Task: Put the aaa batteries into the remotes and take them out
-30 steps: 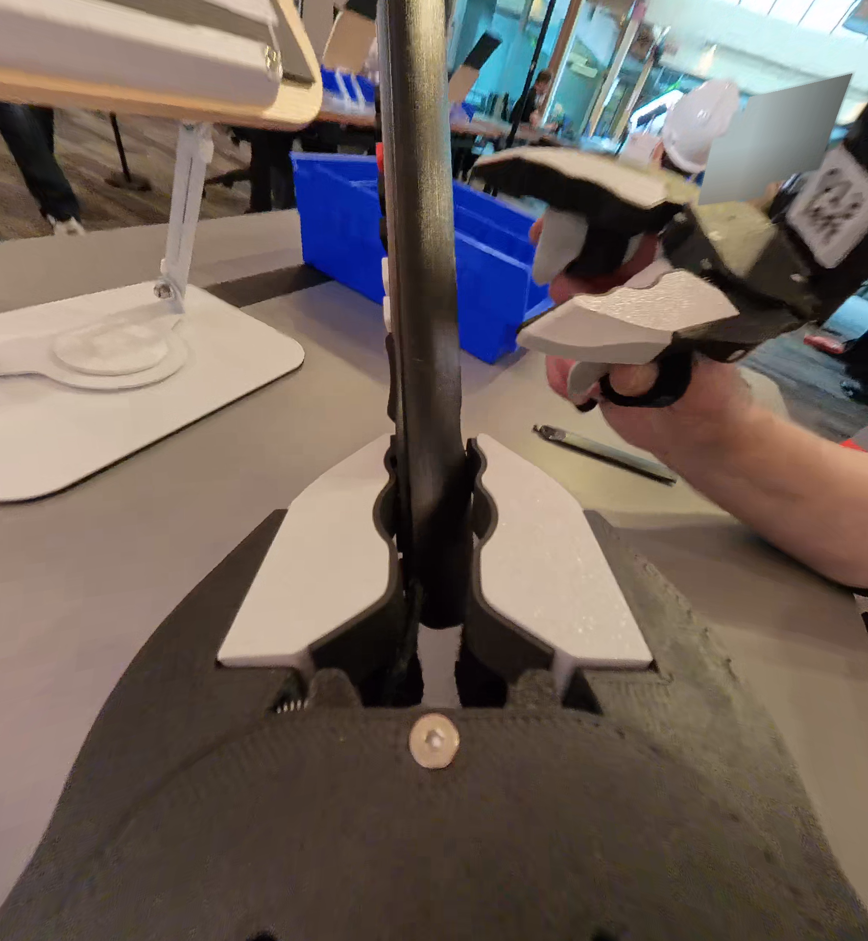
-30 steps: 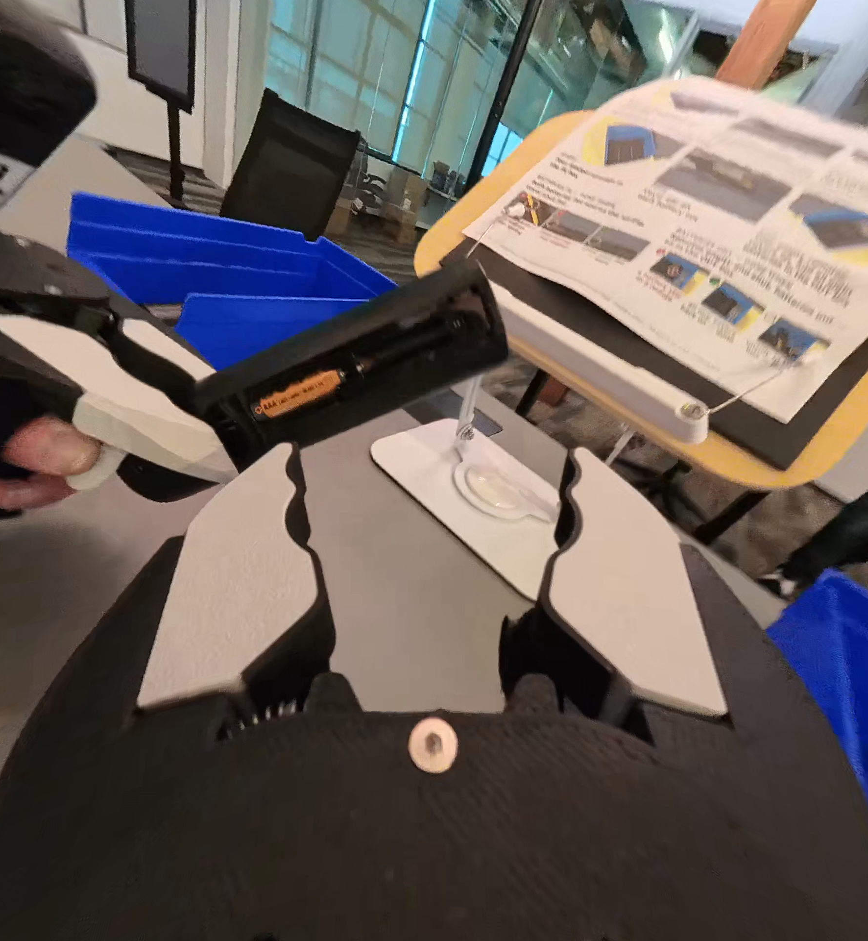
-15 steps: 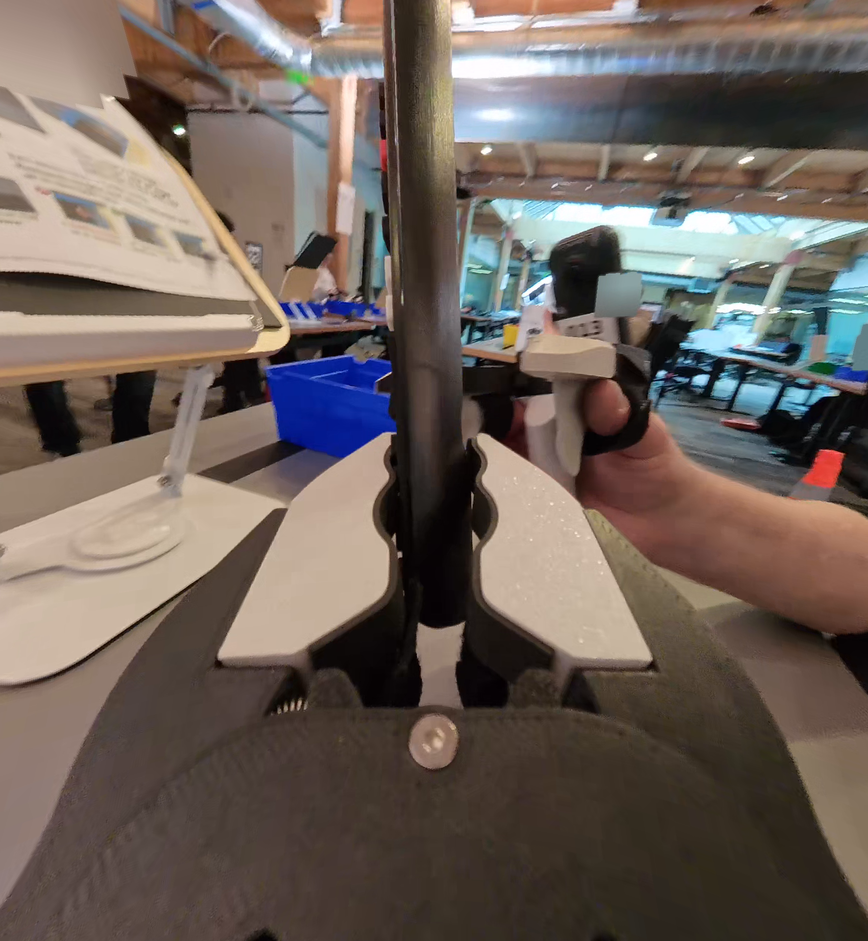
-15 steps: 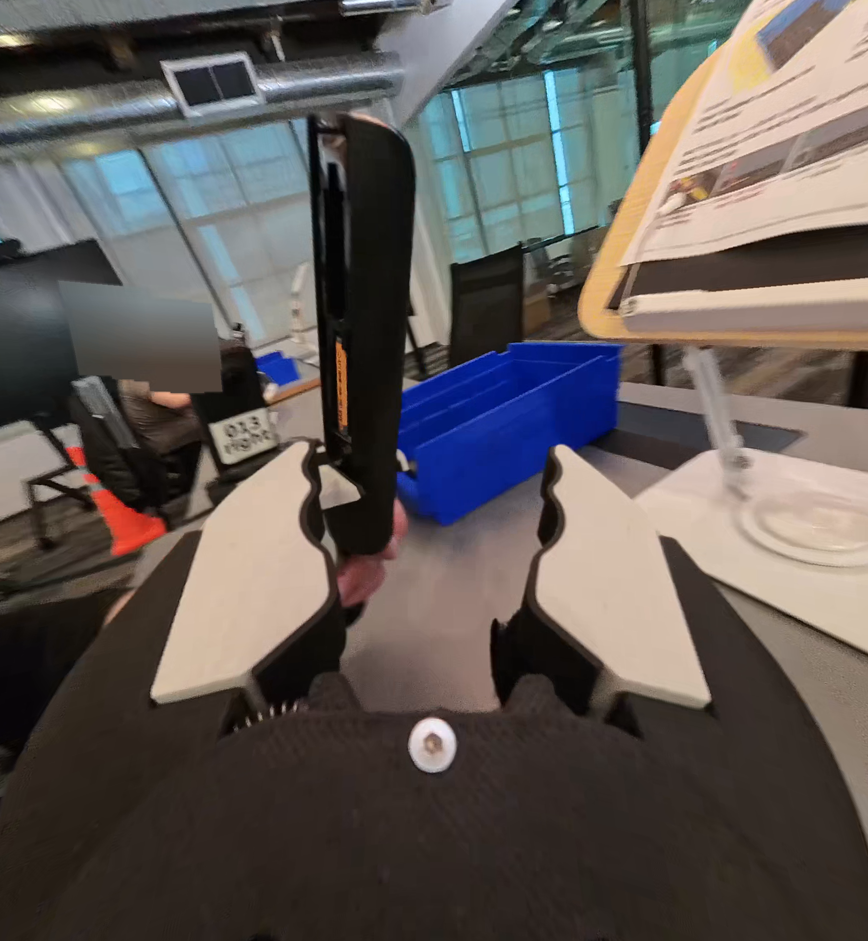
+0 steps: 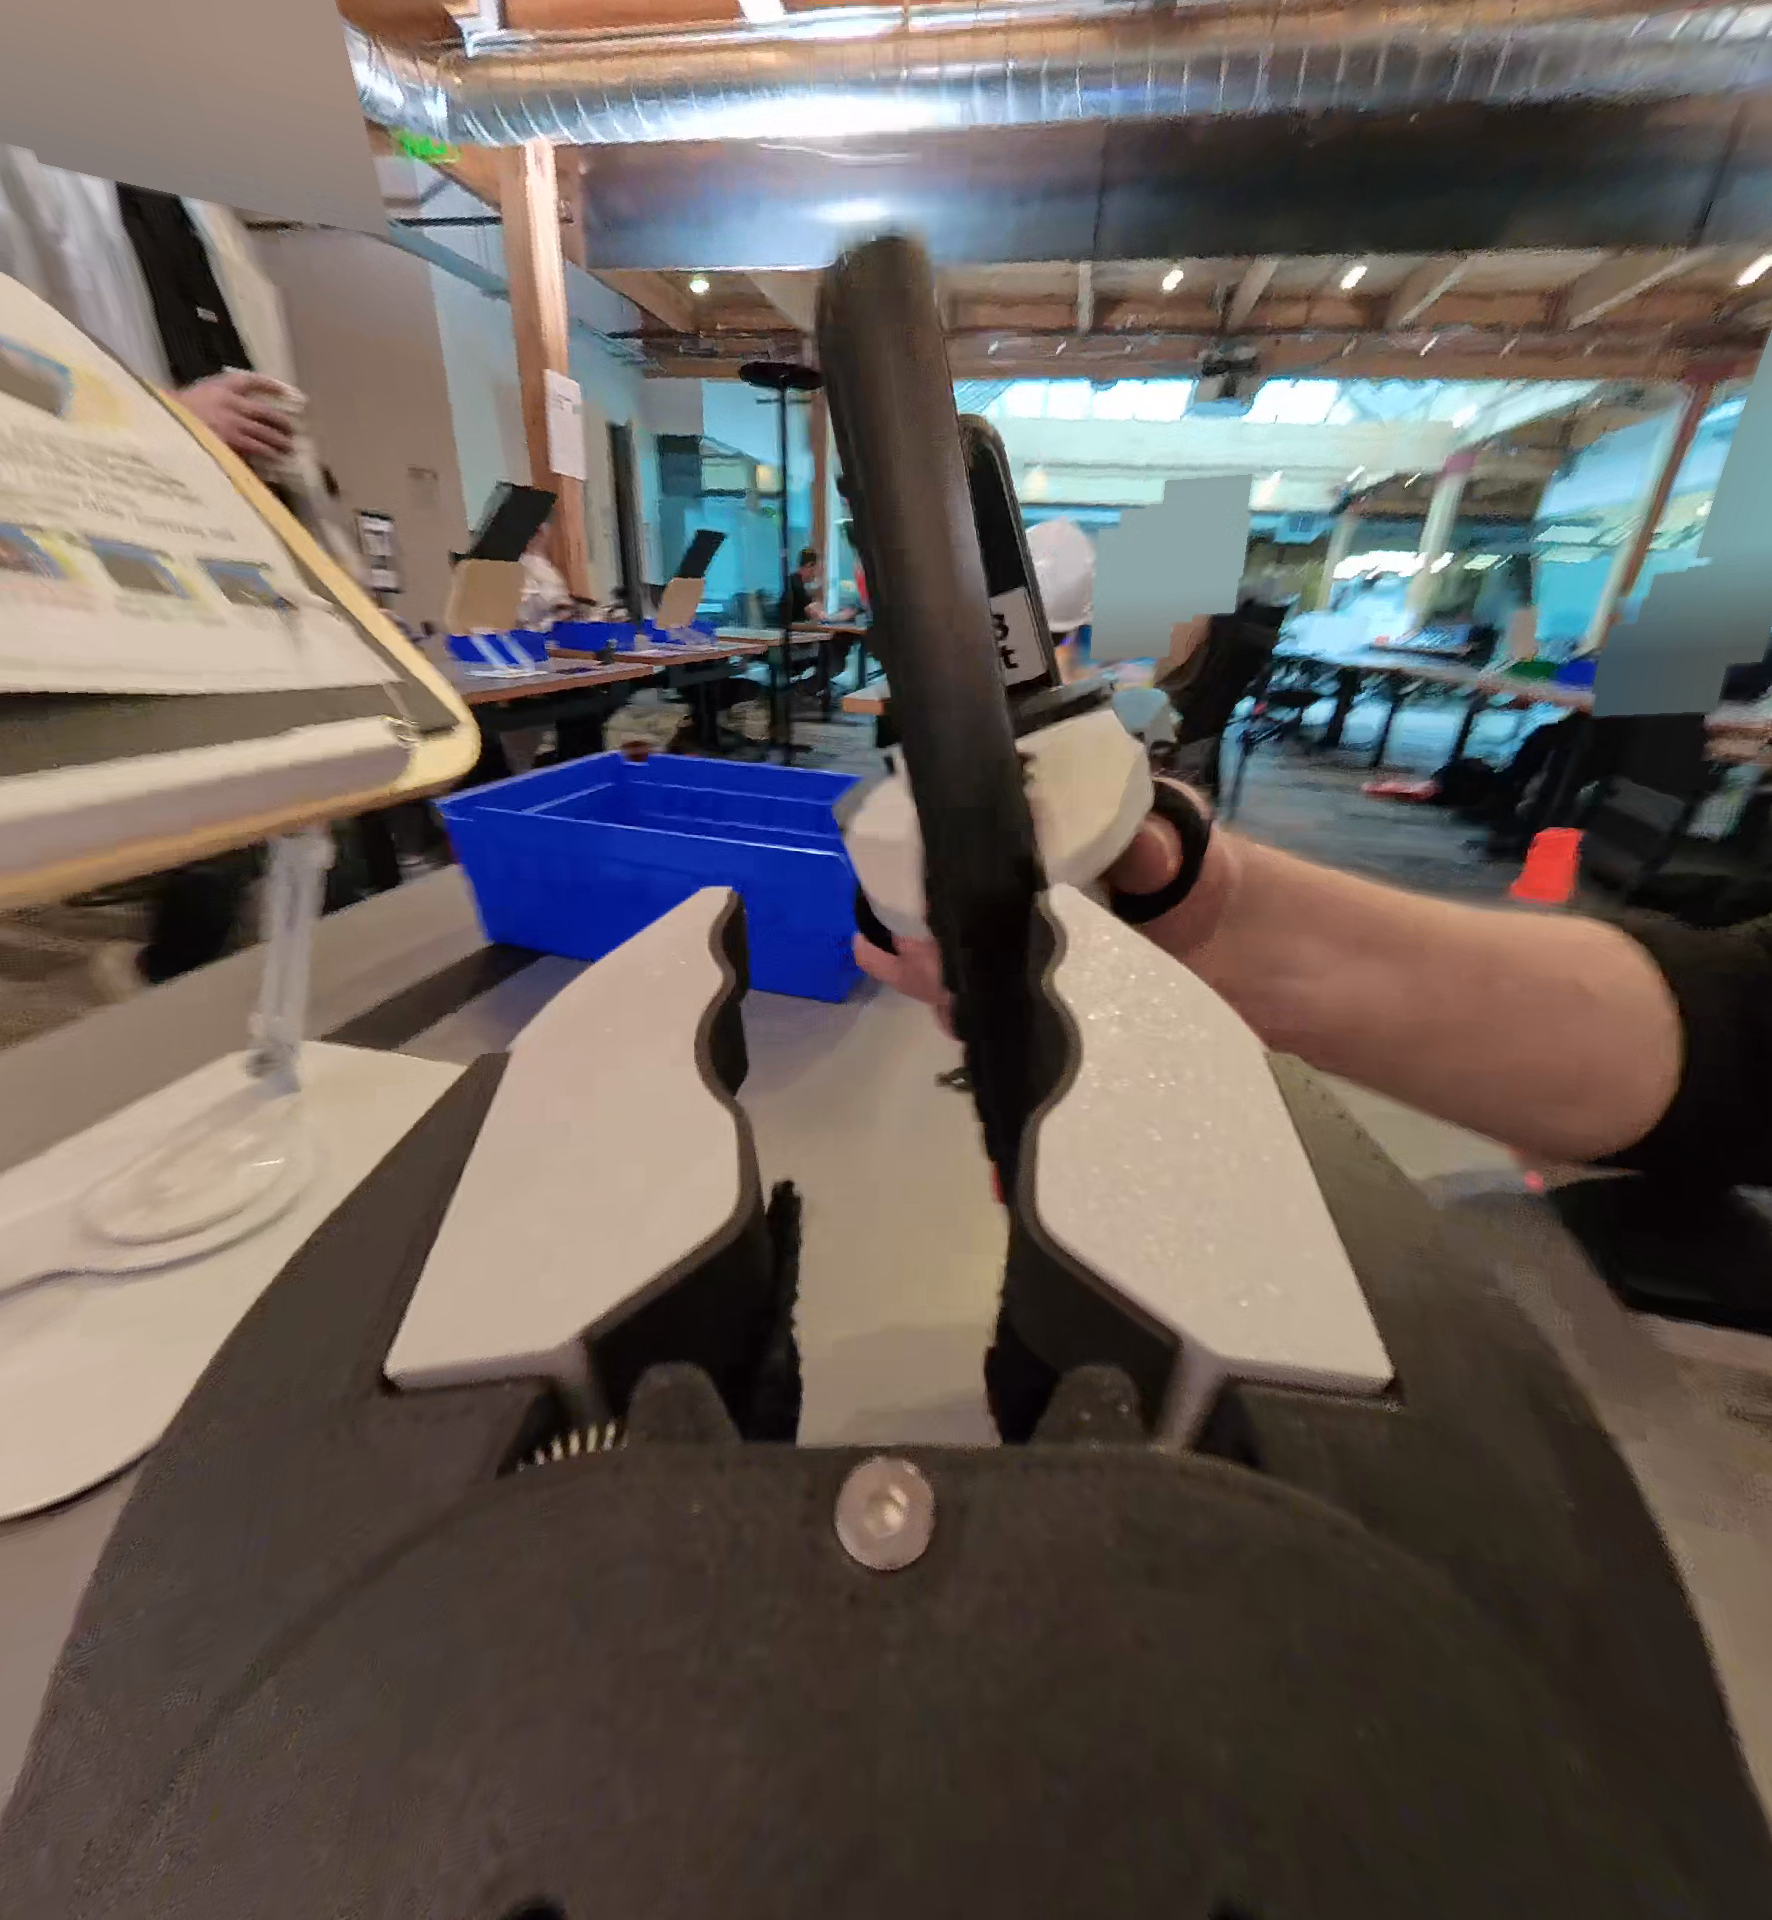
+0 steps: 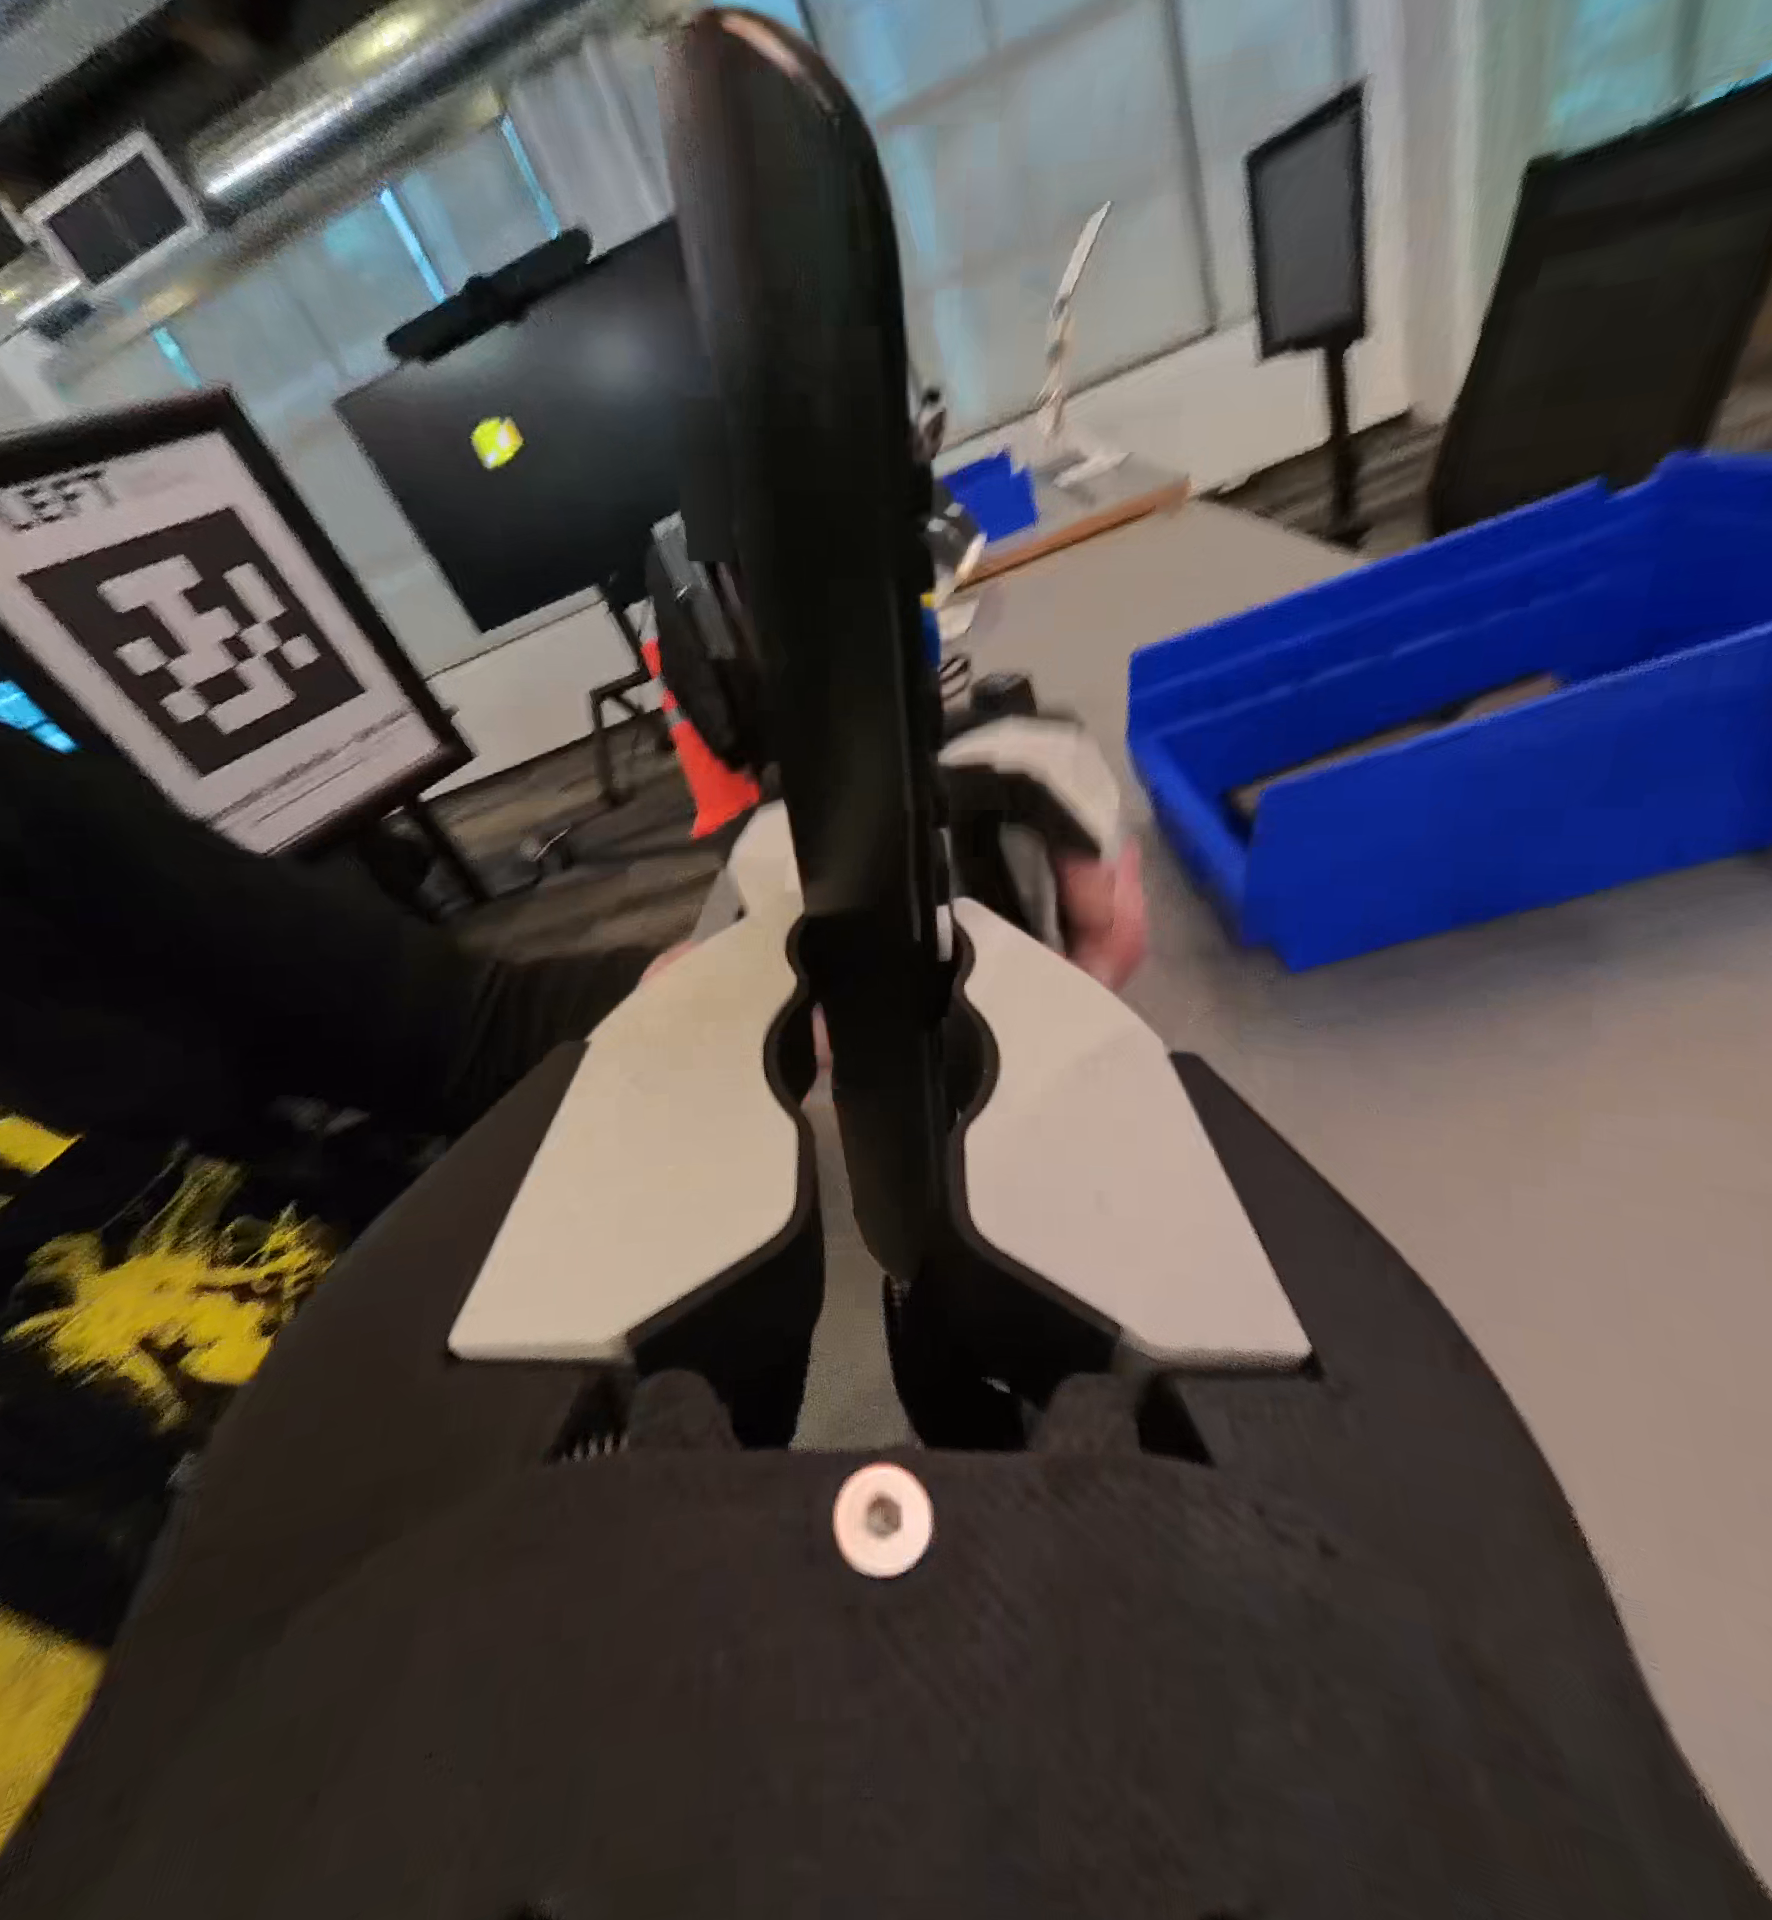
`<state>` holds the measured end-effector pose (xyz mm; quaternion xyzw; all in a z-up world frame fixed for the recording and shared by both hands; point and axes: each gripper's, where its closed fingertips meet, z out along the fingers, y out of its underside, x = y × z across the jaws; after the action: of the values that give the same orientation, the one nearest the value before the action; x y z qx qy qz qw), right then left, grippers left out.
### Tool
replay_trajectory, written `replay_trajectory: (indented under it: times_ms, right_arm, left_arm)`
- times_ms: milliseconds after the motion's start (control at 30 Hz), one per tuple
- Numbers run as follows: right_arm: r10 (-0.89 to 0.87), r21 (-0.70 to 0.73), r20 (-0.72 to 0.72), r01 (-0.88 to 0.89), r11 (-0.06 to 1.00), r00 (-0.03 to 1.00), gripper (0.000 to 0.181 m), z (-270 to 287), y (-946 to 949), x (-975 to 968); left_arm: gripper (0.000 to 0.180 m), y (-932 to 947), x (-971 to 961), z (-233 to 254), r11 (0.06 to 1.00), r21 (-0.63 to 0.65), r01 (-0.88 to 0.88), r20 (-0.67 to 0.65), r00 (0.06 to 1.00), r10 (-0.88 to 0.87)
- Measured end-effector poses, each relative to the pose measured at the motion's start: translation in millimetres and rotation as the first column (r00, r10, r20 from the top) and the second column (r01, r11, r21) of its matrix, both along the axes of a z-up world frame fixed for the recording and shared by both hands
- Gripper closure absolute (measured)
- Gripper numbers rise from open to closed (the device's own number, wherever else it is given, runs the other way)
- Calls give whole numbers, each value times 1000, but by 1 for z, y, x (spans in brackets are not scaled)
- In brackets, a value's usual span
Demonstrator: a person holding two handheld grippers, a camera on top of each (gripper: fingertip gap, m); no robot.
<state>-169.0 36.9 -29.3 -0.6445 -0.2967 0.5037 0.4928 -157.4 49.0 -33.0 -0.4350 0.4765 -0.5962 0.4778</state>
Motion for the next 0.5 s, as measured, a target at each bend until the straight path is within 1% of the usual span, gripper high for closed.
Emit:
replay_trajectory:
  times_ms: [67, 133, 200, 267, 300, 367, 400, 500]
  right_arm:
    - [85, -57, 34, -83, 995, 996, 161, -11, -9, 2]
    - [100, -95, 111, -90, 991, 989, 161, -27, -9, 4]
    - [183, -115, 132, -169, 979, 974, 161, -35, -19, 1]
    - [274, -179, 186, -242, 954, 943, 161, -49, -28, -4]
    - [300, -184, 237, -260, 948, 924, 161, -57, -30, -6]
    - [341, -215, 304, -284, 934, 890, 161, -67, -34, -10]
    - [338, -223, 343, -273, 936, 876, 161, -72, -32, -8]
    - [313, -219, 431, -239, 946, 846, 161, -76, -24, 3]
  left_arm:
    - [123, 6, -10, 13, 997, 57, -48, -9, 999, 49]
    - [120, 4, -16, 26, 996, 74, -41, -4, 999, 42]
    - [118, -1, -10, 29, 994, 107, -37, -49, 998, 43]
    - [118, -11, 1, 21, 991, 131, -4, -119, 993, 20]
    - [122, -14, 7, 16, 989, 147, 3, -152, 988, 19]
    - [144, -18, 15, 3, 985, 170, 26, -217, 976, 11]
    - [149, -21, 16, -2, 983, 178, 47, -240, 971, -3]
    - [153, -18, 17, -6, 985, 169, 37, -252, 968, 7]
